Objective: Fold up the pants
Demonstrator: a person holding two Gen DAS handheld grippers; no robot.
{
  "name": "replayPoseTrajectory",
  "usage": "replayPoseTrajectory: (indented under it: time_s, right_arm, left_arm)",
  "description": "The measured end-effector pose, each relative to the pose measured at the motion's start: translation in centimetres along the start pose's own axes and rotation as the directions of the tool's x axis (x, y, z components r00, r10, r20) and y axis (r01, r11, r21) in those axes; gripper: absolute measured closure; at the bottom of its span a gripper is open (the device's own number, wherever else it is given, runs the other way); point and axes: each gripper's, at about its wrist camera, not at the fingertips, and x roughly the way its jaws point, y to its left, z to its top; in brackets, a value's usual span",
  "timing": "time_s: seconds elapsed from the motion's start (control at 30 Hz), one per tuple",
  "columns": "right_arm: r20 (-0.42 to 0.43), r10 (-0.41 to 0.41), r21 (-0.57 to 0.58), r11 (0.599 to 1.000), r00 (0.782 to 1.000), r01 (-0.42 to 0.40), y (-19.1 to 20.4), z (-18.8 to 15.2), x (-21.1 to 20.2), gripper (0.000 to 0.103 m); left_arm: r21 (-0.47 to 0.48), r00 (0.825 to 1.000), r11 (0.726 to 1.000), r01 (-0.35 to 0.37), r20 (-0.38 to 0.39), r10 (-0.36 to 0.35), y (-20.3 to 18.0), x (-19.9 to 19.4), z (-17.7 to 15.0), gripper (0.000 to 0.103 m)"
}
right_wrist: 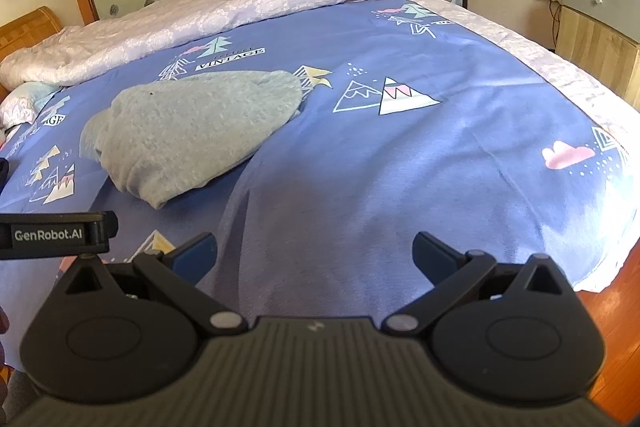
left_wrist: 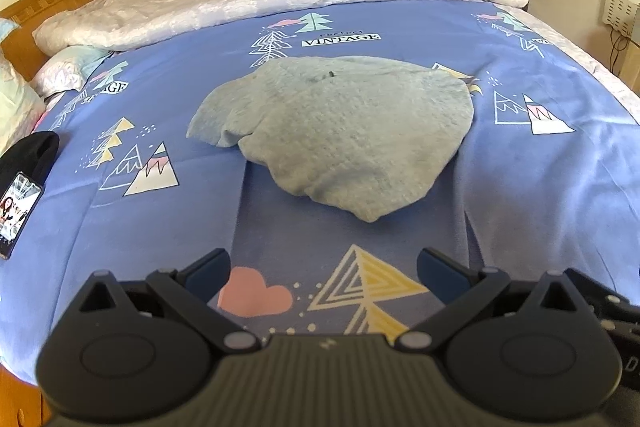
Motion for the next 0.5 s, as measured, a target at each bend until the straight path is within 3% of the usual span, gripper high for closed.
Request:
replayPoseTrajectory:
  time_s: [0.5]
  right_arm:
    - [0.024,0.006,-0.006,1.000,1.000,-0.006,-0.03,0.29,-0.85,0.000]
  left_arm:
    - [0.000,1.000,1.000,0.020,-0.008,-0.020,-0.31,-0.14,0.23,0.000]
